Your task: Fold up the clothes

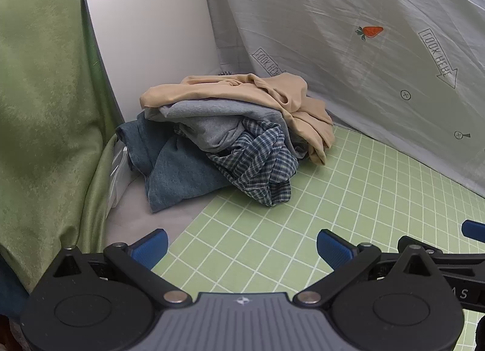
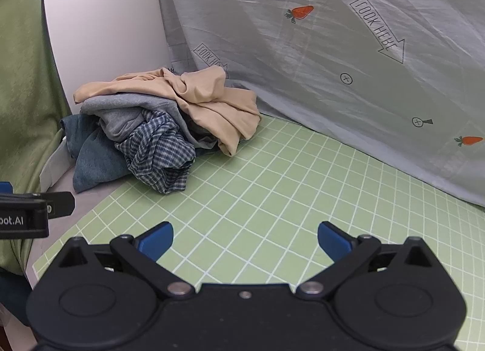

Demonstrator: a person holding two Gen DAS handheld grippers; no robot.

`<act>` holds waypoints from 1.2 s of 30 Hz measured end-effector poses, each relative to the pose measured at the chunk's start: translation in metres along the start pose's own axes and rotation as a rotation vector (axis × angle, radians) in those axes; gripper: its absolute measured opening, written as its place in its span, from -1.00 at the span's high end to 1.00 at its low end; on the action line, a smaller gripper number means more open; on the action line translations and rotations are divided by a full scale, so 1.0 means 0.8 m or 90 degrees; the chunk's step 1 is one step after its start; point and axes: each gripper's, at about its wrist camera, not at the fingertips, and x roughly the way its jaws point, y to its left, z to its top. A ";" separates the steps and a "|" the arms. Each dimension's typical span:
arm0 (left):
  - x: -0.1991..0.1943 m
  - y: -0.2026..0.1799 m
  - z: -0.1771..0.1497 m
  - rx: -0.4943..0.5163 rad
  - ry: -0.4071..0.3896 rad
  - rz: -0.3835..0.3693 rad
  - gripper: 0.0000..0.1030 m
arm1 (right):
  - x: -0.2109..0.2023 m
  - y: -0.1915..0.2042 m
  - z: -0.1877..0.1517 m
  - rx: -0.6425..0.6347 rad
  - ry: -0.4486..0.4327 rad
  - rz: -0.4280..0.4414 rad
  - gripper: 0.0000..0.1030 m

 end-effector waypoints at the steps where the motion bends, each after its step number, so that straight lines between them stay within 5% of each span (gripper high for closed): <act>1: 0.000 0.000 0.000 0.001 0.001 0.001 -1.00 | 0.000 0.001 -0.001 -0.001 -0.001 -0.002 -0.99; 36: 0.007 -0.012 -0.002 0.017 0.016 -0.017 -1.00 | 0.001 -0.014 0.002 0.017 0.003 -0.007 -0.99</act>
